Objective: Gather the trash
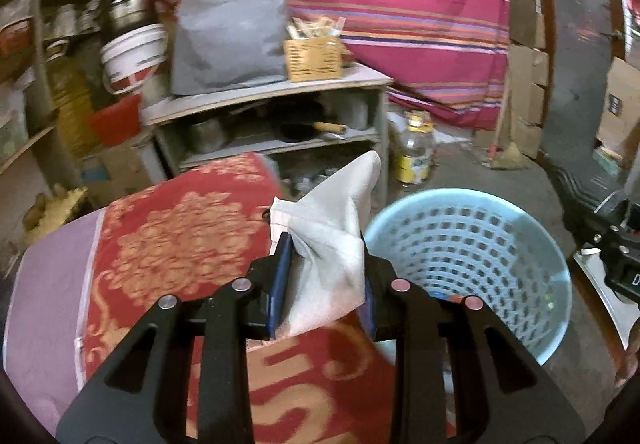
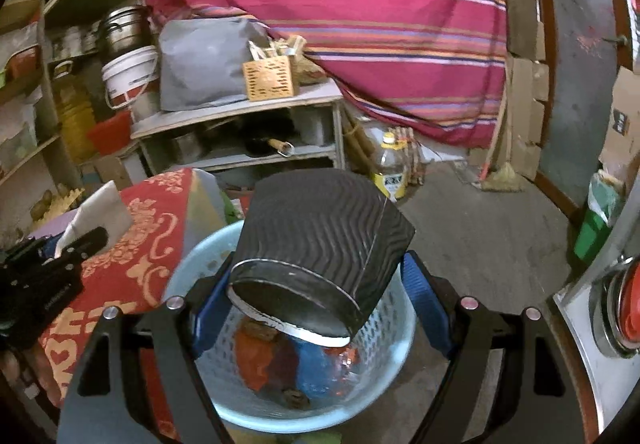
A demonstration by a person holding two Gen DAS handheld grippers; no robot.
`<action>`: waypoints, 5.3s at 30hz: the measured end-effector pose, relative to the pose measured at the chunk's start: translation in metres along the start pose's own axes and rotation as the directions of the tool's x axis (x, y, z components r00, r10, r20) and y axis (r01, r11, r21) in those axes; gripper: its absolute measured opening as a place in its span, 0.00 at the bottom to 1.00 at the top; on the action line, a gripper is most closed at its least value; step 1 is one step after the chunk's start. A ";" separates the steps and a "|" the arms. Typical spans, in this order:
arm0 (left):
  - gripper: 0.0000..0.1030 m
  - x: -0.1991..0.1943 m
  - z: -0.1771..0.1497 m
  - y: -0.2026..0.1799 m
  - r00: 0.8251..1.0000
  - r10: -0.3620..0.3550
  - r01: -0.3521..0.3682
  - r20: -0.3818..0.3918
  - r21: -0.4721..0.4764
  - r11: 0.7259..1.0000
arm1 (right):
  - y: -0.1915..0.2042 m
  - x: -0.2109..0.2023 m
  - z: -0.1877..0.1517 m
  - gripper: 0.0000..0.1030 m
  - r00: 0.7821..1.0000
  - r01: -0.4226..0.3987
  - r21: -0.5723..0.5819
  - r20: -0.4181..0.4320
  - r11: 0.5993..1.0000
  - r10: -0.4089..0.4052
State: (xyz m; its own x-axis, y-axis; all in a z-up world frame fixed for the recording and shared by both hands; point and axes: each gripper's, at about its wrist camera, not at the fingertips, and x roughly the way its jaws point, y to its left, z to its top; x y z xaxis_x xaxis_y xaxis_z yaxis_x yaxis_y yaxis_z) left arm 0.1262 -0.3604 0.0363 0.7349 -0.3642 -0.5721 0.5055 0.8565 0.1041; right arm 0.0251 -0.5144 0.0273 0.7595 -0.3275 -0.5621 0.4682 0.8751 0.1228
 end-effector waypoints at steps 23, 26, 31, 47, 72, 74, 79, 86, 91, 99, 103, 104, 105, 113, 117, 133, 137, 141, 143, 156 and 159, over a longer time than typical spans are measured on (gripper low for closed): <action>0.62 0.048 -0.004 -0.028 0.987 -0.135 0.133 -0.083 -0.021 0.991 | -0.011 0.023 -0.009 0.77 0.998 0.033 -0.015 -0.061 0.999 -0.034; 0.73 0.038 -0.003 -0.018 0.992 -0.109 0.108 -0.057 -0.027 0.994 | -0.007 0.023 -0.009 0.77 0.998 0.031 -0.018 -0.062 0.999 -0.032; 0.86 0.016 -0.004 0.005 0.999 -0.049 0.048 -0.014 -0.049 0.998 | 0.003 0.022 -0.007 0.77 0.998 0.022 -0.029 -0.054 0.999 -0.024; 0.95 -0.018 -0.013 0.079 0.993 0.115 -0.111 0.028 -0.114 0.987 | 0.046 0.040 -0.009 0.79 0.997 0.021 -0.080 -0.075 0.997 -0.027; 0.95 -0.117 -0.052 0.150 0.957 0.265 -0.237 0.118 -0.203 0.950 | 0.095 -0.053 -0.018 0.96 0.993 -0.063 -0.159 0.089 0.985 0.078; 0.95 -0.129 -0.059 0.156 0.950 0.287 -0.258 0.122 -0.210 0.943 | 0.105 -0.062 -0.024 0.96 0.990 -0.073 -0.181 0.103 0.981 0.093; 0.95 -0.151 -0.081 0.172 0.936 0.326 -0.290 0.131 -0.237 0.927 | 0.133 -0.085 -0.047 0.96 0.981 -0.137 -0.217 0.103 0.967 0.162; 0.95 -0.175 -0.124 0.196 0.913 0.390 -0.350 0.120 -0.262 0.899 | 0.169 -0.096 -0.074 0.96 0.964 -0.240 -0.223 0.061 0.945 0.259; 0.95 -0.183 -0.157 0.210 0.902 0.422 -0.383 0.094 -0.276 0.881 | 0.204 -0.104 -0.094 0.95 0.952 -0.277 -0.277 0.051 0.920 0.302; 0.95 -0.188 -0.187 0.230 0.885 0.460 -0.427 0.071 -0.272 0.862 | 0.238 -0.108 -0.106 0.96 0.941 -0.299 -0.272 0.076 0.915 0.330; 0.95 -0.190 -0.191 0.242 0.882 0.465 -0.422 0.076 -0.308 0.852 | 0.252 -0.108 -0.109 0.96 0.942 -0.288 -0.280 0.092 0.916 0.324; 0.95 -0.189 -0.192 0.245 0.881 0.466 -0.422 0.075 -0.318 0.849 | 0.255 -0.108 -0.110 0.95 0.941 -0.289 -0.282 0.091 0.915 0.325; 0.95 -0.188 -0.193 0.247 0.880 0.469 -0.425 0.071 -0.323 0.846 | 0.256 -0.107 -0.110 0.95 0.941 -0.291 -0.283 0.091 0.914 0.327; 0.95 -0.183 -0.196 0.249 0.870 0.487 -0.442 0.076 -0.318 0.839 | 0.274 -0.105 -0.116 0.96 0.945 -0.268 -0.314 0.100 0.911 0.312; 0.95 -0.181 -0.195 0.249 0.873 0.483 -0.439 0.073 -0.317 0.841 | 0.280 -0.103 -0.118 0.95 0.948 -0.260 -0.312 0.097 0.914 0.303; 0.95 -0.177 -0.196 0.258 0.872 0.483 -0.435 0.073 -0.333 0.836 | 0.294 -0.104 -0.122 0.95 0.948 -0.245 -0.350 0.111 0.904 0.300; 0.95 -0.176 -0.195 0.255 0.871 0.483 -0.436 0.086 -0.316 0.842 | 0.293 -0.105 -0.122 0.95 0.949 -0.235 -0.349 0.121 0.907 0.292; 0.95 -0.177 -0.195 0.251 0.867 0.489 -0.442 0.096 -0.306 0.843 | 0.291 -0.104 -0.122 0.95 0.950 -0.230 -0.343 0.123 0.911 0.286; 0.95 -0.177 -0.195 0.251 0.867 0.488 -0.441 0.097 -0.306 0.844 | 0.291 -0.104 -0.122 0.95 0.950 -0.228 -0.343 0.124 0.911 0.285; 0.95 -0.177 -0.195 0.251 0.868 0.488 -0.440 0.097 -0.308 0.844 | 0.291 -0.104 -0.121 0.95 0.950 -0.229 -0.344 0.123 0.911 0.286; 0.95 -0.177 -0.195 0.252 0.867 0.488 -0.439 0.099 -0.308 0.844 | 0.291 -0.103 -0.121 0.96 0.951 -0.230 -0.344 0.118 0.910 0.285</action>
State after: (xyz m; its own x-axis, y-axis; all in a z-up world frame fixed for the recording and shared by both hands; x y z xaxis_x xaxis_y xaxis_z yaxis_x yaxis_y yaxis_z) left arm 0.0352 -0.0085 0.0052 0.9289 0.0655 -0.3646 -0.0354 0.9954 0.0885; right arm 0.0280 -0.1826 0.0218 0.9092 -0.1044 -0.4030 0.0963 0.9945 -0.0404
